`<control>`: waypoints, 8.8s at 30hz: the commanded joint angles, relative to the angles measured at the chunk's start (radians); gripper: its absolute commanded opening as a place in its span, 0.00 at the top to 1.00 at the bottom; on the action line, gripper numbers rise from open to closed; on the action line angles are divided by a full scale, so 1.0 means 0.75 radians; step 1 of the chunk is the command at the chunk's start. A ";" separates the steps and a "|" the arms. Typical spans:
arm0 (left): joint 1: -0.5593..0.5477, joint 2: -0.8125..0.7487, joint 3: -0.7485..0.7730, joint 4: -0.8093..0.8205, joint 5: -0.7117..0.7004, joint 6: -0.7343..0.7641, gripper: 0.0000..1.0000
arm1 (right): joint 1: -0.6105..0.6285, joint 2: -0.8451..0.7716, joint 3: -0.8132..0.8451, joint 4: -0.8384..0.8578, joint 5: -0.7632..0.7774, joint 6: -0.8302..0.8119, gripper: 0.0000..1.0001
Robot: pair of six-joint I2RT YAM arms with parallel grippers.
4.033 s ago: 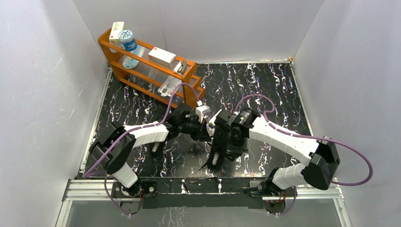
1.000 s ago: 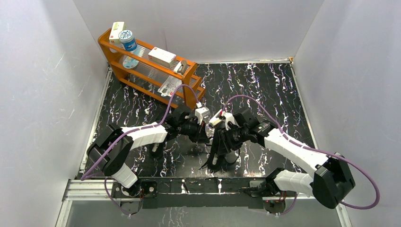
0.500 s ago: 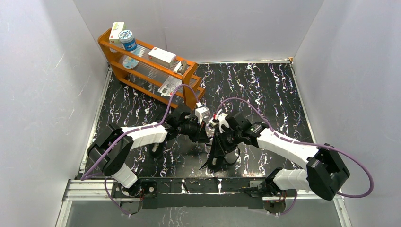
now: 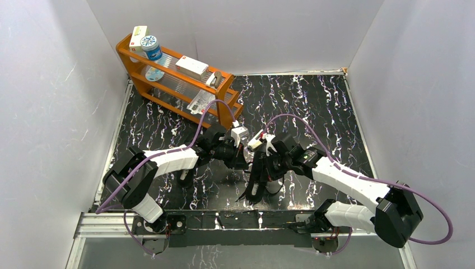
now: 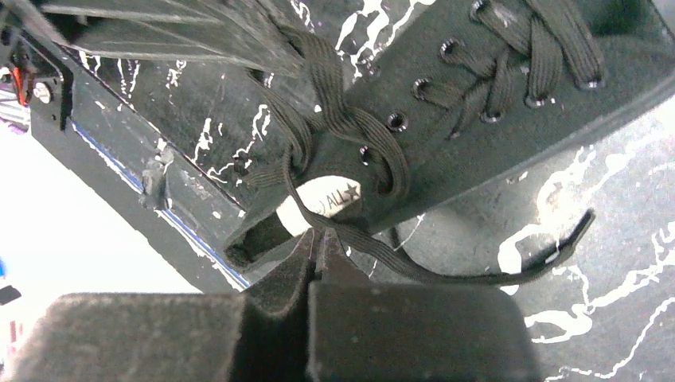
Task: Tie the shoes
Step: Wrap the shoelace around the shoelace, then cross the shoelace with the shoelace.
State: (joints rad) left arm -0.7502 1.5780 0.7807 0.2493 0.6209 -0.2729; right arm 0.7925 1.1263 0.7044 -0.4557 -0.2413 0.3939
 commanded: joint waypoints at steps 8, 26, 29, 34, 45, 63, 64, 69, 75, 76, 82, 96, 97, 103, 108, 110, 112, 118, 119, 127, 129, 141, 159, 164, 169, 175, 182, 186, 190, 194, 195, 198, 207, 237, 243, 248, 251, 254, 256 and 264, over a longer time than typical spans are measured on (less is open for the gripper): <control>-0.006 -0.116 -0.002 -0.001 0.022 -0.056 1.00 | 0.003 -0.067 0.091 -0.131 0.168 0.220 1.00; -0.005 -0.118 -0.007 0.035 0.004 -0.094 1.00 | 0.036 -0.007 0.013 0.105 -0.131 -0.046 0.60; -0.005 -0.114 0.006 0.026 0.005 -0.090 1.00 | 0.056 0.052 0.031 0.097 -0.090 -0.060 0.58; -0.006 -0.118 0.010 0.018 0.010 -0.088 1.00 | 0.073 0.072 0.018 0.097 0.012 -0.058 0.55; -0.006 -0.132 0.002 0.013 0.023 -0.087 1.00 | 0.094 0.071 -0.002 0.078 0.145 -0.066 0.57; -0.006 -0.141 0.018 0.003 0.030 -0.074 1.00 | 0.155 0.048 -0.027 0.067 0.309 0.037 0.76; -0.005 -0.147 0.014 0.000 0.029 -0.071 1.00 | 0.155 0.029 -0.017 0.032 0.314 0.075 0.82; -0.005 -0.174 -0.020 0.000 0.023 -0.066 1.00 | 0.154 -0.075 -0.005 -0.128 0.294 0.293 1.00; -0.006 -0.173 -0.056 0.033 0.038 -0.098 1.00 | 0.119 -0.122 -0.042 -0.105 0.272 0.389 1.00; -0.006 -0.176 -0.062 0.036 0.041 -0.105 1.00 | 0.112 -0.102 -0.029 -0.112 0.270 0.382 1.00; -0.006 -0.194 -0.080 -0.014 0.062 -0.131 1.00 | 0.072 0.013 0.059 -0.173 0.304 0.365 1.00; -0.057 -0.303 -0.277 0.033 -0.021 -0.372 1.00 | 0.008 0.005 0.033 -0.141 0.198 0.309 1.00; -0.061 -0.318 -0.298 0.005 -0.054 -0.369 1.00 | 0.005 -0.006 0.015 -0.122 0.181 0.316 1.00; -0.067 -0.346 -0.260 -0.114 -0.088 -0.293 0.94 | 0.004 0.030 0.014 -0.066 0.109 0.304 1.00; -0.067 -0.459 -0.234 -0.225 -0.148 -0.219 0.74 | 0.003 0.021 0.003 -0.057 0.103 0.297 1.00; -0.066 -0.510 -0.223 -0.270 -0.181 -0.193 0.67 | 0.003 0.018 -0.001 -0.051 0.095 0.296 1.00; -0.065 -0.564 -0.205 -0.319 -0.208 -0.160 0.62 | 0.003 0.019 -0.011 -0.039 0.084 0.288 1.00; -0.065 -0.690 -0.117 -0.463 -0.242 -0.084 0.50 | 0.003 0.022 -0.021 -0.030 0.059 0.257 1.00; -0.065 -0.703 -0.098 -0.471 -0.245 -0.075 0.43 | 0.003 0.022 -0.020 -0.032 0.058 0.252 0.99; -0.065 -0.466 0.128 -0.447 -0.233 0.027 0.47 | 0.002 -0.033 -0.028 -0.056 0.085 0.267 0.98; -0.064 -0.357 0.171 -0.388 -0.177 0.037 0.54 | 0.003 -0.050 -0.035 -0.060 0.091 0.277 0.98; -0.072 0.086 0.323 -0.161 0.004 0.043 0.63 | 0.003 -0.116 -0.077 -0.092 0.107 0.303 0.98; -0.145 0.245 0.333 -0.069 0.074 0.018 0.84 | 0.003 -0.117 -0.063 -0.080 0.099 0.305 0.98; -0.145 0.178 0.311 -0.076 0.011 0.031 0.99 | 0.003 -0.121 -0.067 -0.080 0.098 0.310 0.97; -0.145 0.121 0.311 -0.092 0.004 0.028 1.00 | 0.003 -0.103 -0.057 -0.079 0.095 0.315 0.97; -0.146 0.093 0.285 -0.027 0.064 -0.050 1.00 | -0.007 -0.078 -0.025 -0.039 0.082 0.344 0.96; -0.146 0.075 0.256 -0.015 0.068 -0.101 1.00 | -0.049 -0.048 -0.039 0.026 0.029 0.366 0.96; -0.145 0.076 0.252 -0.023 0.085 -0.121 1.00 | -0.074 -0.047 -0.041 0.037 0.020 0.356 0.96; -0.146 0.094 0.263 -0.038 0.114 -0.135 1.00 | -0.083 -0.064 -0.065 0.067 -0.003 0.373 0.96; -0.144 0.093 0.256 -0.024 0.130 -0.168 1.00 | -0.086 -0.084 -0.111 0.119 -0.042 0.406 0.96; -0.143 0.091 0.250 -0.014 0.132 -0.177 1.00 | -0.086 -0.085 -0.118 0.129 -0.050 0.412 0.96; -0.142 0.091 0.232 0.003 0.129 -0.201 1.00 | -0.086 -0.090 -0.125 0.135 -0.050 0.422 0.96; -0.127 0.083 0.215 0.060 0.146 -0.259 1.00 | -0.089 -0.092 -0.106 0.140 -0.006 0.444 0.96; -0.067 0.079 0.217 0.065 0.227 -0.264 1.00 | -0.097 -0.187 -0.301 0.477 -0.026 0.703 1.00; -0.067 0.081 0.221 0.060 0.232 -0.267 1.00 | -0.098 -0.239 -0.305 0.492 0.067 0.688 1.00; -0.067 0.080 0.213 0.064 0.238 -0.285 1.00 | -0.098 -0.204 -0.291 0.523 0.117 0.691 0.99; -0.067 0.066 0.198 0.066 0.232 -0.291 1.00 | -0.098 -0.209 -0.317 0.556 0.178 0.712 0.98; -0.068 0.066 0.185 0.064 0.223 -0.295 1.00 | -0.098 -0.198 -0.330 0.579 0.206 0.729 0.98; -0.066 0.066 0.180 0.059 0.214 -0.294 1.00 | -0.099 -0.185 -0.321 0.568 0.202 0.719 0.98; -0.067 0.022 0.235 -0.104 0.072 -0.139 0.82 | -0.100 -0.190 -0.346 0.524 0.178 0.714 0.98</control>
State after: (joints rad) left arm -0.7986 1.6485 0.9195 0.2501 0.7151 -0.4549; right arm 0.7254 0.9901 0.4591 -0.0971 -0.1329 0.9257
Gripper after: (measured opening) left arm 0.133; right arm 0.022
